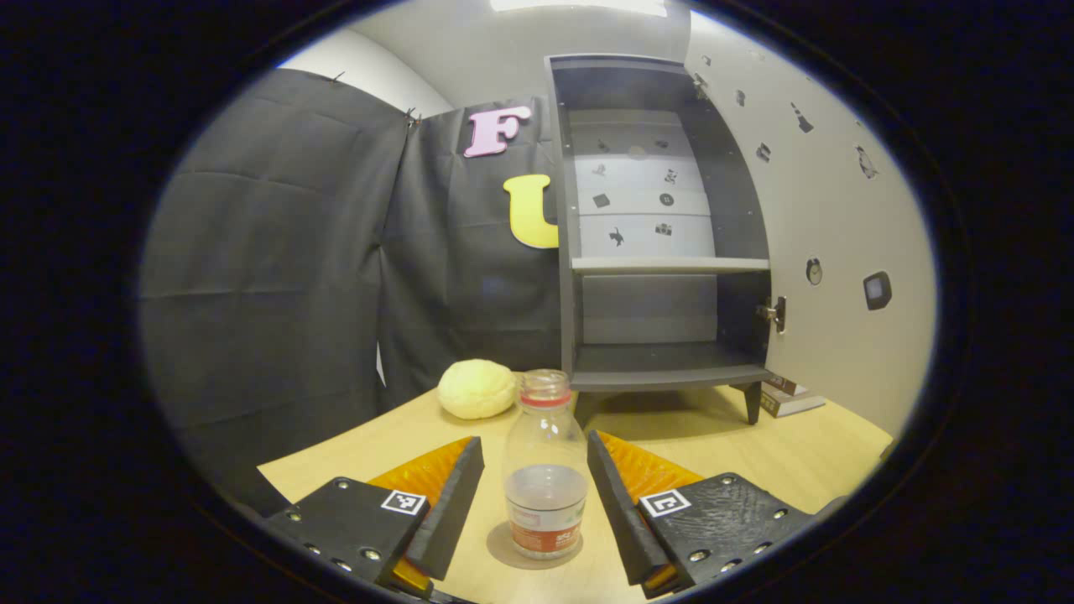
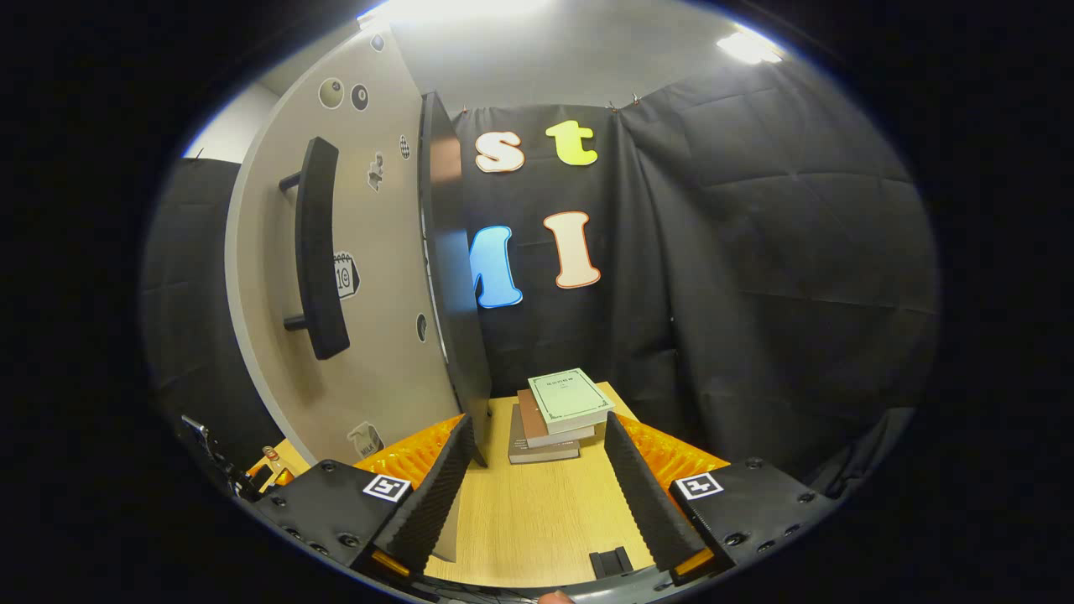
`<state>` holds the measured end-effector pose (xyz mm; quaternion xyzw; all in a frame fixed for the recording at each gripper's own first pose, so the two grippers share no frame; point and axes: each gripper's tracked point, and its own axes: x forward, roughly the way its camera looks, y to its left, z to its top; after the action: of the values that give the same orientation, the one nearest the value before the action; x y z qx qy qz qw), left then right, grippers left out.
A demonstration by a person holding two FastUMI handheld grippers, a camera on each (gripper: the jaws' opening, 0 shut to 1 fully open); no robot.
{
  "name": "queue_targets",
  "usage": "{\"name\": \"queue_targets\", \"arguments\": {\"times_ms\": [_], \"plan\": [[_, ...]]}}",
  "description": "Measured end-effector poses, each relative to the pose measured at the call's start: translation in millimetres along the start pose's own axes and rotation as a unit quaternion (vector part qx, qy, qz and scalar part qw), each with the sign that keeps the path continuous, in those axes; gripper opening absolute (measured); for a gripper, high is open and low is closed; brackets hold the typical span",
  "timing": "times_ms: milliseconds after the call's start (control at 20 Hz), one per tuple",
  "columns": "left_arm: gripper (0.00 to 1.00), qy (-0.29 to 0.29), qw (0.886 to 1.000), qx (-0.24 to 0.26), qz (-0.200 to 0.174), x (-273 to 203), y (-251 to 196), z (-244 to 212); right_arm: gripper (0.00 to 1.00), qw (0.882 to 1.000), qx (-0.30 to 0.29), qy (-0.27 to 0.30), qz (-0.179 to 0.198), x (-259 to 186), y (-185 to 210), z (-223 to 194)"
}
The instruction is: Open the cabinet door with the right hand, grasp the bottle in the cabinet with the left hand and place it on the coaster, then close the cabinet door with the right hand.
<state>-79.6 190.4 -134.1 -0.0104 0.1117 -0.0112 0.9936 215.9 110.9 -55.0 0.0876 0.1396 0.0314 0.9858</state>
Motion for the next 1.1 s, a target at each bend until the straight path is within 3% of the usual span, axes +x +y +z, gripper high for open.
{"name": "queue_targets", "arguments": {"times_ms": [100,250,300,650,1100], "plan": [[0.77,-0.003,1.000,-0.001,-0.005,1.3,-1.5,3.4,0.99,1.000,0.010,-0.003,0.006,-2.1,-0.2,4.9],[0.75,-0.008,1.000,-0.002,-0.001,-0.2,0.3,10.4,0.94,1.000,0.017,-0.006,0.012,-6.1,-2.5,13.6],[0.75,-0.011,1.000,-0.004,0.003,-1.0,1.2,14.5,0.98,1.000,0.016,-0.009,0.014,-7.5,-2.8,16.6],[0.77,-0.026,0.999,-0.002,0.021,0.1,11.7,37.4,0.98,1.000,0.010,-0.005,0.026,-6.4,-1.1,47.1],[0.75,-0.057,0.998,0.022,0.031,-0.4,32.8,69.6,0.98,0.999,-0.005,-0.015,0.028,-7.7,42.8,76.3]]}}
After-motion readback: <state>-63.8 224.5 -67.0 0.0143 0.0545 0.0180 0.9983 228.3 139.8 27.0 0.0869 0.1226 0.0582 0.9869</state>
